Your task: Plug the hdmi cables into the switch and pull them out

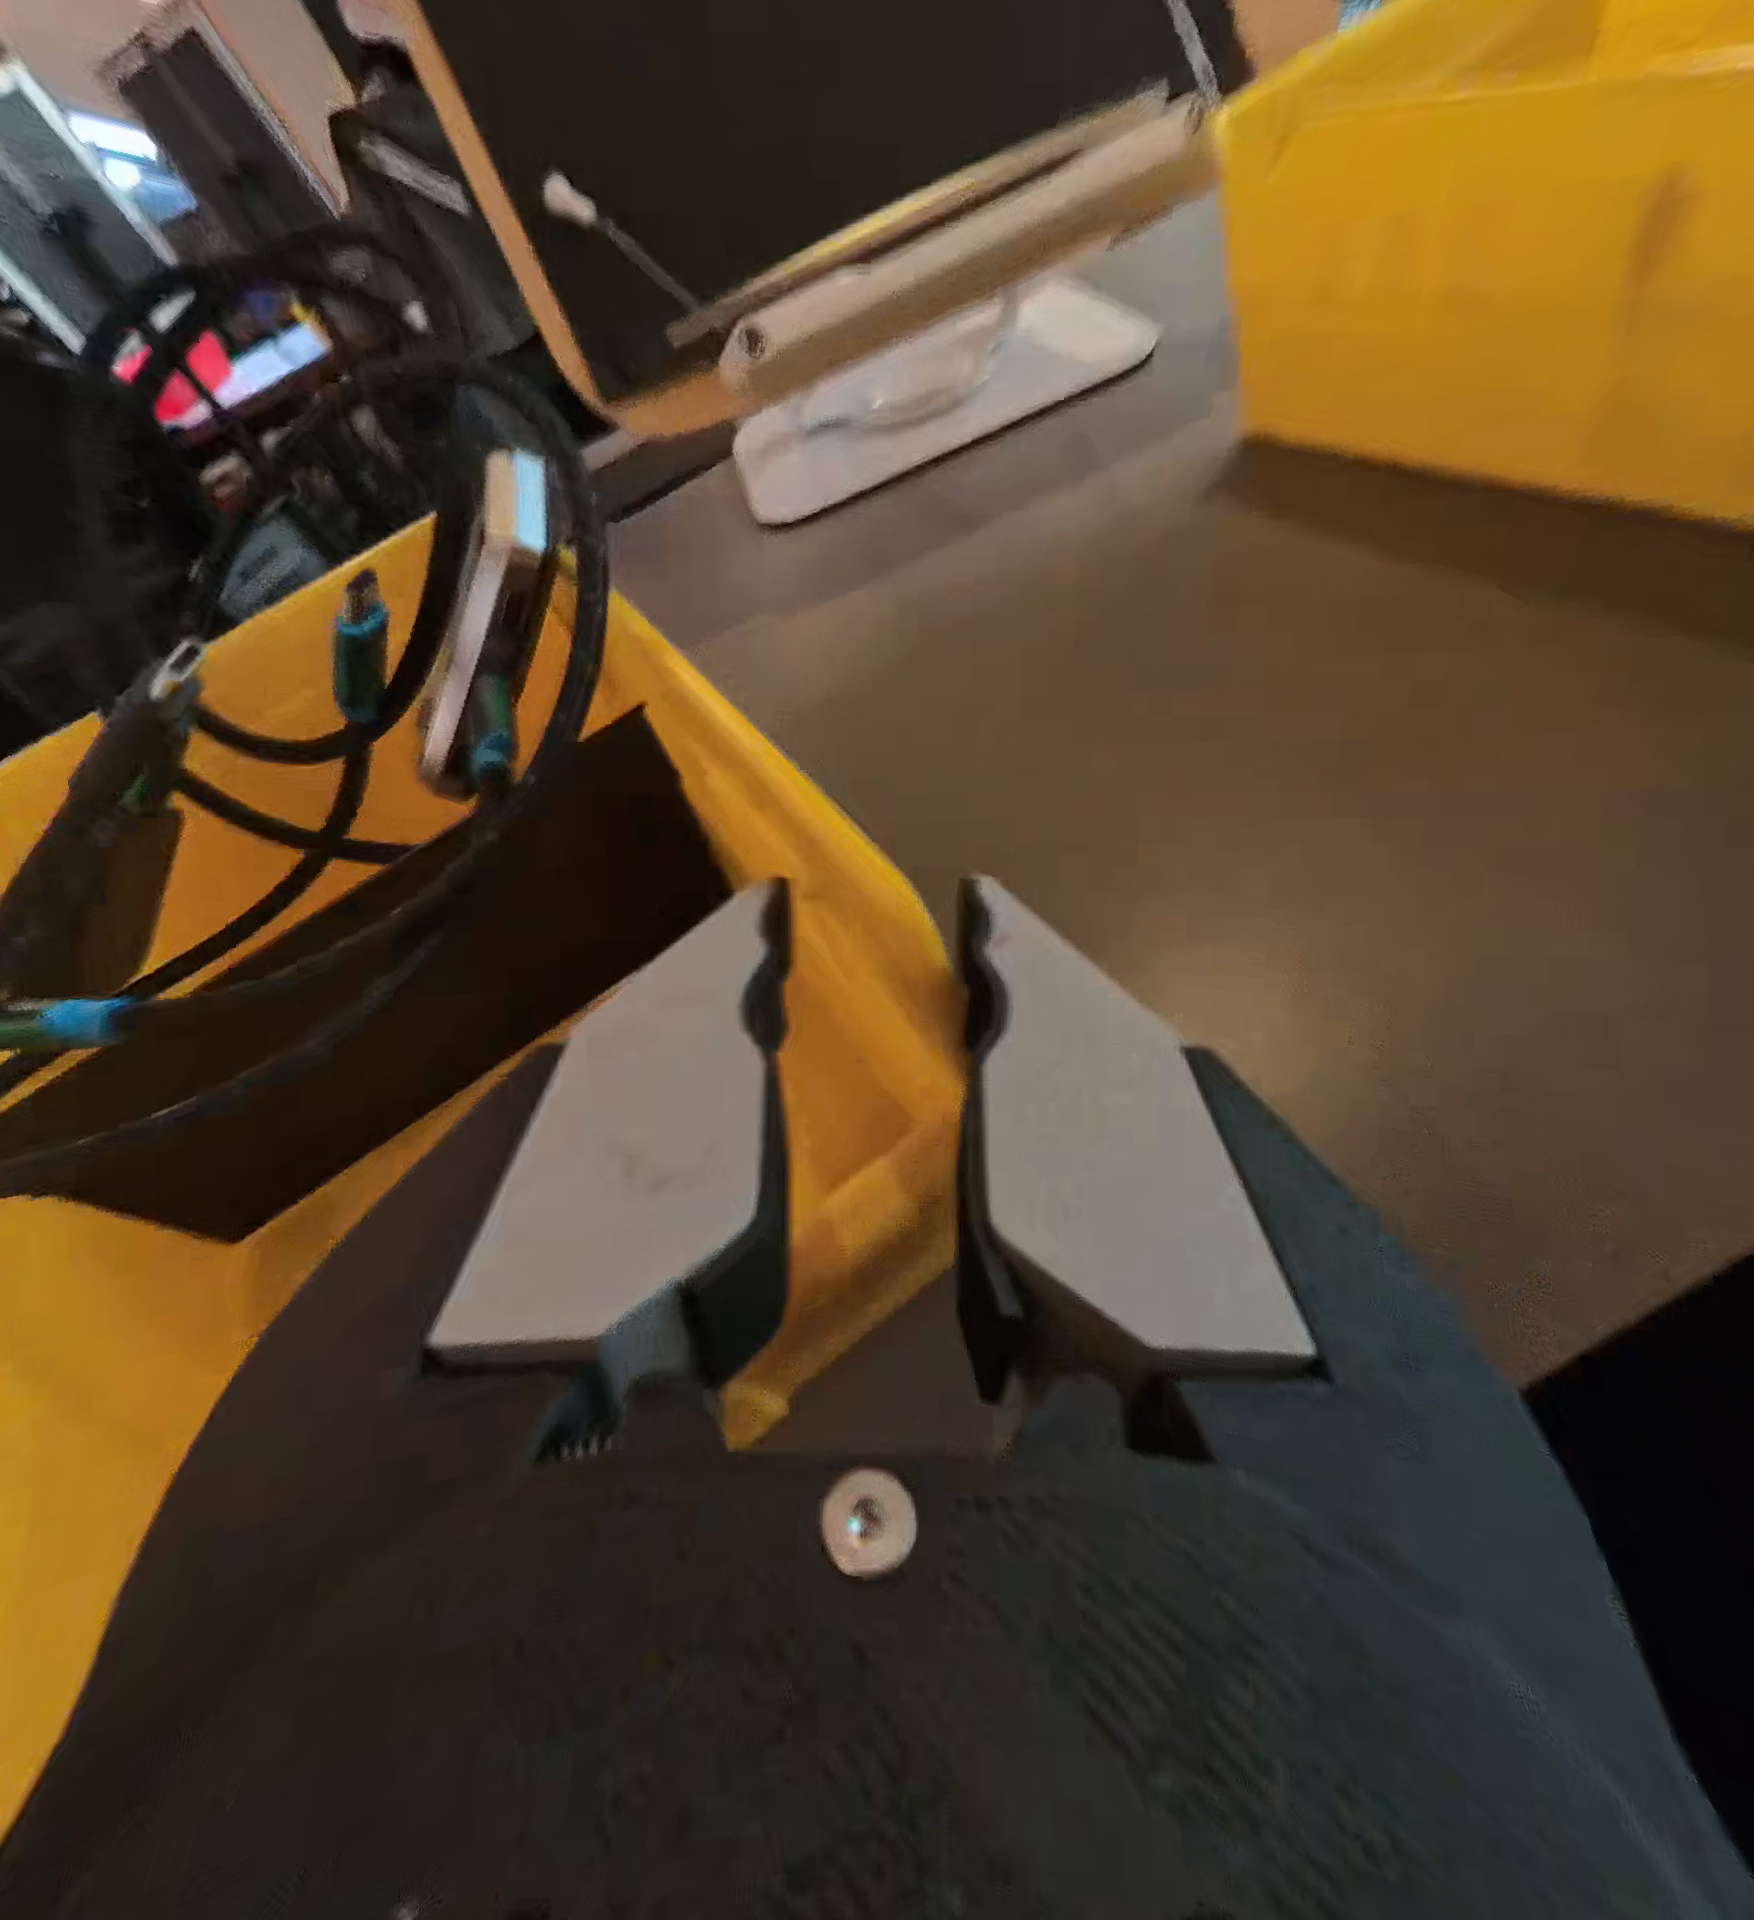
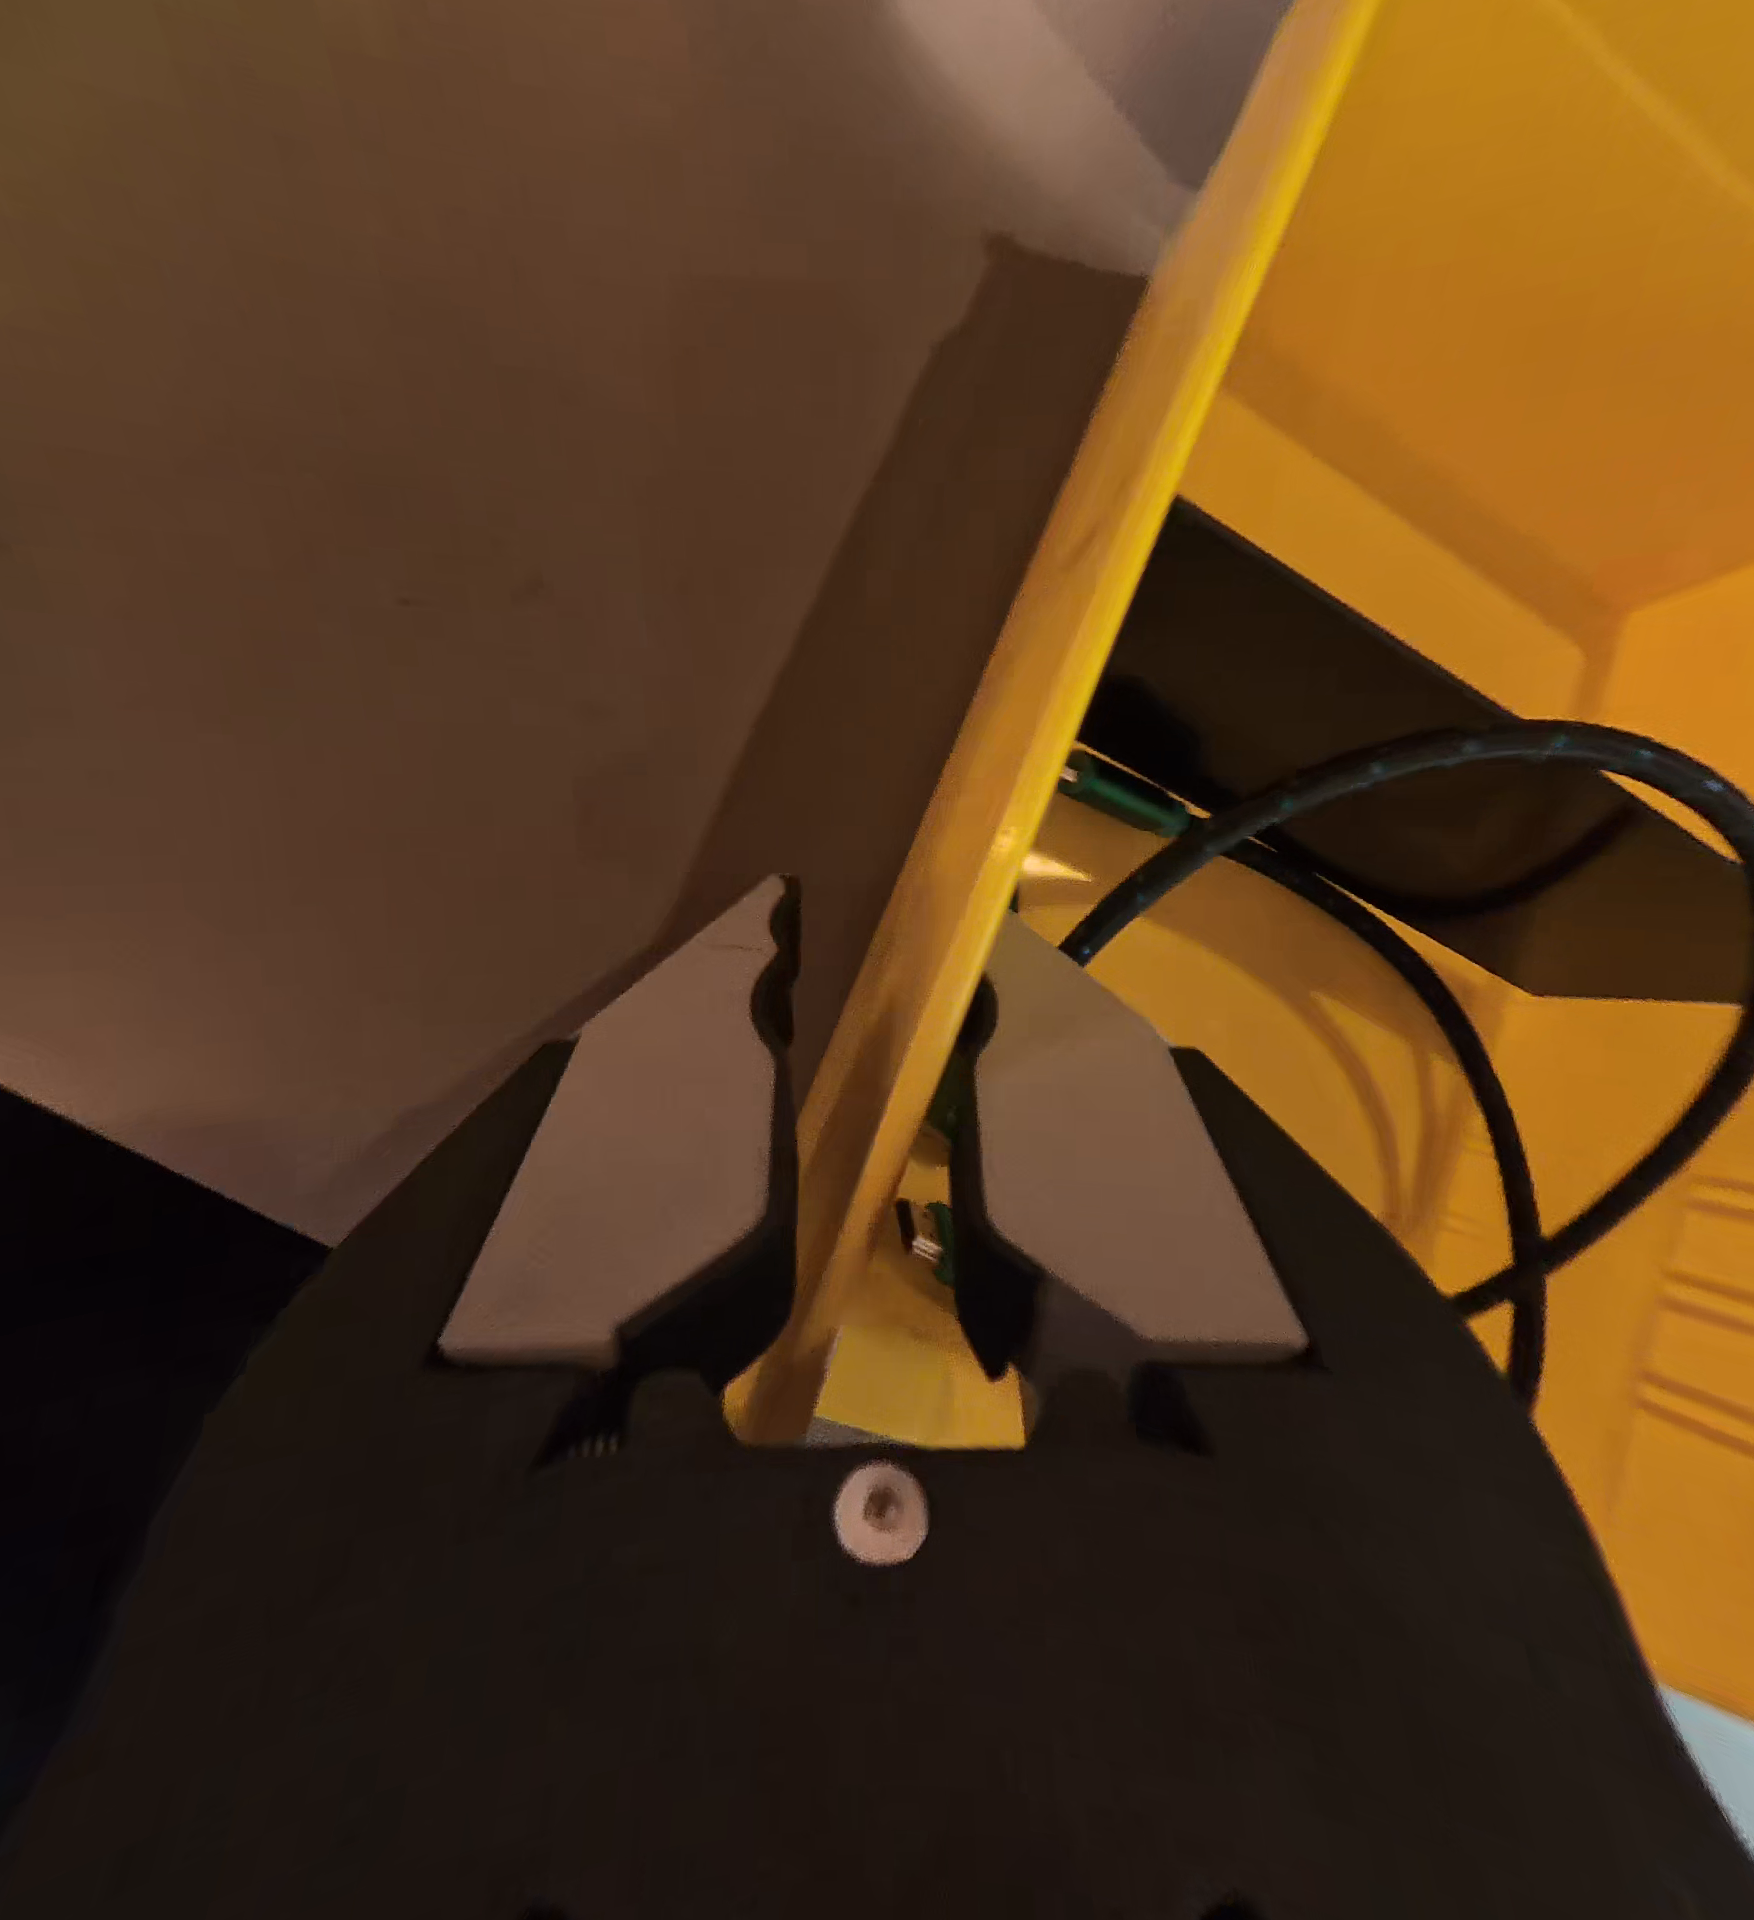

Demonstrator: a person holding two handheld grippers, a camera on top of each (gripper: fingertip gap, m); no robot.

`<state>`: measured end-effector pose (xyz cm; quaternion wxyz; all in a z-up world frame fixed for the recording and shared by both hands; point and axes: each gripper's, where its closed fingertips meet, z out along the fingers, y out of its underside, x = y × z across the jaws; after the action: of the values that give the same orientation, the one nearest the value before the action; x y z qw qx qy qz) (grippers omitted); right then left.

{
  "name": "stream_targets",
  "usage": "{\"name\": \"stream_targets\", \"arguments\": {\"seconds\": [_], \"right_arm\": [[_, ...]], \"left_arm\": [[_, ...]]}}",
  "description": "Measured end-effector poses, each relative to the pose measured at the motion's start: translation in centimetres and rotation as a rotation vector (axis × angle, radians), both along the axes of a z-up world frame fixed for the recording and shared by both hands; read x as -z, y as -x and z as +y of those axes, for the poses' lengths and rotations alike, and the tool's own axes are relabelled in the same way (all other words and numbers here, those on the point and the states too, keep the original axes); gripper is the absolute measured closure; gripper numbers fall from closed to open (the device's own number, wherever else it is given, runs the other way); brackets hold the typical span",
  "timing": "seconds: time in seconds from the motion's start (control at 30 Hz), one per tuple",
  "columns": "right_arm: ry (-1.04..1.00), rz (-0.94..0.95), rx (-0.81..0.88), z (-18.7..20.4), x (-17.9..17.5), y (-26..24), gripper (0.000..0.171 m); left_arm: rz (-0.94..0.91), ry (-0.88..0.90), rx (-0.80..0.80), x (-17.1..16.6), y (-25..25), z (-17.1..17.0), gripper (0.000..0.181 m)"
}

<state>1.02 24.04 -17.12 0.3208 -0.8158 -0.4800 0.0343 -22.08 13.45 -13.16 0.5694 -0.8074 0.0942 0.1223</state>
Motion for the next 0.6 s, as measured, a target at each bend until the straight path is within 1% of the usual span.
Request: {"name": "stream_targets", "arguments": {"seconds": [0.03, 0.1, 0.13, 0.17, 0.23, 0.3, 0.37, 0.43, 0.53, 0.6], "right_arm": [[-0.020, -0.007, 0.008, 0.2, -0.2, -0.3, 0.149], [-0.023, 0.002, 0.046, 0.6, -0.5, -1.3, 0.161], [-0.015, 0.010, 0.063, 1.0, -0.6, -2.1, 0.165], [-0.007, 0.017, 0.071, 1.4, -0.7, -2.8, 0.166], [0.020, 0.042, 0.085, 2.2, -0.7, -4.0, 0.167], [0.031, 0.057, 0.129, 3.1, -0.7, -5.0, 0.167], [0.016, 0.051, 0.180, 4.1, -0.7, -6.1, 0.167], [-0.006, 0.046, 0.220, 5.1, -0.8, -7.0, 0.166], [-0.019, 0.096, 0.188, 5.8, -0.9, -7.0, 0.158], [-0.006, 0.115, 0.175, 5.7, -1.0, -7.2, 0.157]], "left_arm": [[-0.021, -0.005, -0.032, 0.0, 0.6, 0.1, 0.156], [0.096, -0.008, -0.154, -0.4, 3.1, -0.9, 0.172], [0.140, 0.001, -0.202, -0.3, 4.5, -1.7, 0.176], [0.137, -0.003, -0.226, -0.1, 5.8, -2.5, 0.178], [0.020, -0.035, -0.250, 0.0, 8.1, -4.4, 0.179], [-0.036, -0.036, -0.279, 0.0, 10.0, -5.8, 0.179], [-0.066, -0.041, -0.280, 0.0, 10.4, -6.2, 0.179], [-0.051, -0.044, -0.282, -0.1, 10.1, -6.1, 0.178], [-0.108, -0.038, -0.236, -0.1, 8.7, -4.9, 0.181], [-0.095, -0.012, -0.198, -0.2, 7.5, -4.1, 0.177]]}}
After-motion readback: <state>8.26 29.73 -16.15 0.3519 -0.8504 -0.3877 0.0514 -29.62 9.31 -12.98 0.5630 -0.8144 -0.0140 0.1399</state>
